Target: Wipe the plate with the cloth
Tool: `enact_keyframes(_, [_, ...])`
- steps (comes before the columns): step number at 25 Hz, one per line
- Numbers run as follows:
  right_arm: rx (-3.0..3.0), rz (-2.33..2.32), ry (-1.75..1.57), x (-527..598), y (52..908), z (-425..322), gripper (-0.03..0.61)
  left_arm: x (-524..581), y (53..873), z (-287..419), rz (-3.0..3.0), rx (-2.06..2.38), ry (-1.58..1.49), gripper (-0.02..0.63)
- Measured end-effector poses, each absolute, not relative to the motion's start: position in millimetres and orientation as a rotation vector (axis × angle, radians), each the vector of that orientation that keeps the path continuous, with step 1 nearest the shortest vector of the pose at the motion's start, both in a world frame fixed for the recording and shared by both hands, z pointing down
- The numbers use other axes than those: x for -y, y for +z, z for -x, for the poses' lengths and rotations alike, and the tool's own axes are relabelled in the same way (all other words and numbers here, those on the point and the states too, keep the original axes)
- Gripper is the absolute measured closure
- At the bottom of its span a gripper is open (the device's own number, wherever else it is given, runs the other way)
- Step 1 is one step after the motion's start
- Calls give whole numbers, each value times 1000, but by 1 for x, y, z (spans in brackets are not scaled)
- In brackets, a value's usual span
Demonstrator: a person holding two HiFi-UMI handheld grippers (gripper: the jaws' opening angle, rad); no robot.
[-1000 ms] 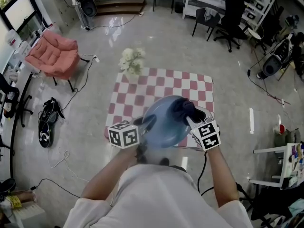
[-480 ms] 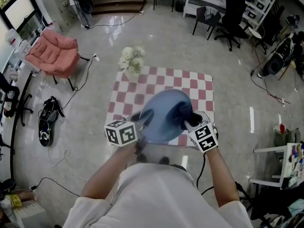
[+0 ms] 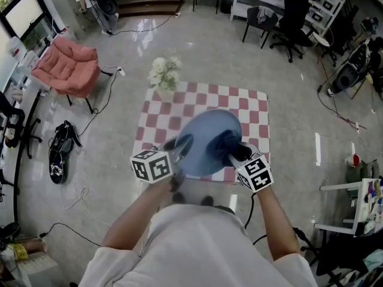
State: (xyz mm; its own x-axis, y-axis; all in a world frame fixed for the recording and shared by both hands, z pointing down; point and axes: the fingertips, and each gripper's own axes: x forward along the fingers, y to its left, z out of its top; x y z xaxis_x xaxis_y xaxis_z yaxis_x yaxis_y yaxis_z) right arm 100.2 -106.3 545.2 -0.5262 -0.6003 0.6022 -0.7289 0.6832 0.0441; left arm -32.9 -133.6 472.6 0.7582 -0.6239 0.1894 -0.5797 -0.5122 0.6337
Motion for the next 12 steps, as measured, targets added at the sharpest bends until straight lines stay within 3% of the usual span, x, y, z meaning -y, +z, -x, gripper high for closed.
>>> enact_keyframes(12, [2397, -906, 412, 85, 547, -62, 443, 138, 461, 32, -2259, 925, -170, 565])
